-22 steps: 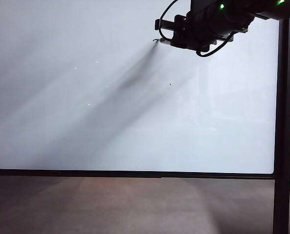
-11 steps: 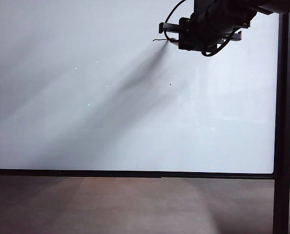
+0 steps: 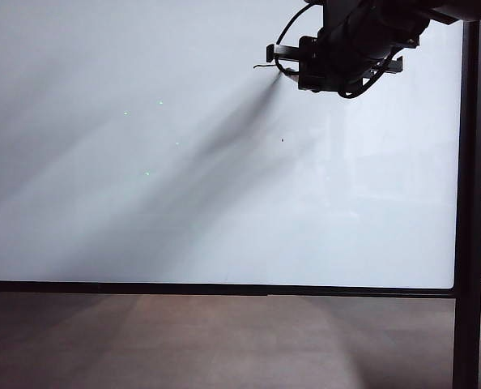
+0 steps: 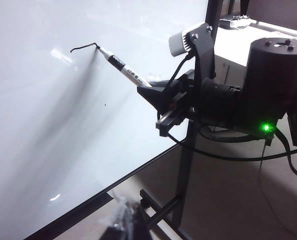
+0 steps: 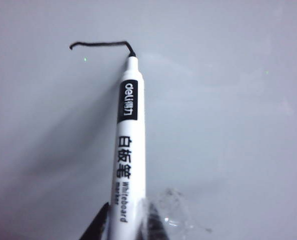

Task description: Reach to the right to find the marker pen, pick it up, and write the number 7 on the whiteboard.

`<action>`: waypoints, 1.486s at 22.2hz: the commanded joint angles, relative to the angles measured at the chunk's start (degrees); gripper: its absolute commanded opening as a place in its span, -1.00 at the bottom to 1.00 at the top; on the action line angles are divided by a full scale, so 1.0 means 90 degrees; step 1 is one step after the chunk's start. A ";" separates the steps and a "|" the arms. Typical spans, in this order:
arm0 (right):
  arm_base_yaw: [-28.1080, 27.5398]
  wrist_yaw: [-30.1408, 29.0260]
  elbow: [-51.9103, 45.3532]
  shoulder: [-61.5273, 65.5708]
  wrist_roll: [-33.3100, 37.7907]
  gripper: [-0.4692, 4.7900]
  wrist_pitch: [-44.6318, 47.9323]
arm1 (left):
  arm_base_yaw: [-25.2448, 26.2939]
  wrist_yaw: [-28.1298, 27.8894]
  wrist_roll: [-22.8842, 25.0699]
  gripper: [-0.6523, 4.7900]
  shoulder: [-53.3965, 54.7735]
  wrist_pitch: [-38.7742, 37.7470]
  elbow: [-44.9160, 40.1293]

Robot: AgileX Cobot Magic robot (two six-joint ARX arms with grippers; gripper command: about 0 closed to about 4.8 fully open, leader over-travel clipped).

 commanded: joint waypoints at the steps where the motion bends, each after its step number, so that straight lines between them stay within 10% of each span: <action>1: -0.0039 0.0015 0.0036 -0.0022 0.0061 -0.82 -0.0260 | 0.0005 0.0024 0.0000 -0.78 -0.0019 0.0080 0.0012; 20: -0.0039 -0.0262 0.0036 -0.0066 0.0102 -0.82 -0.1018 | 0.0005 0.0022 0.0002 -0.78 -0.0019 0.0087 0.0012; 33: 0.0041 -0.0413 0.0036 -0.2501 -0.0233 -0.82 -0.2225 | 0.0010 -0.0486 -0.0049 -0.78 -0.0148 0.0000 0.0007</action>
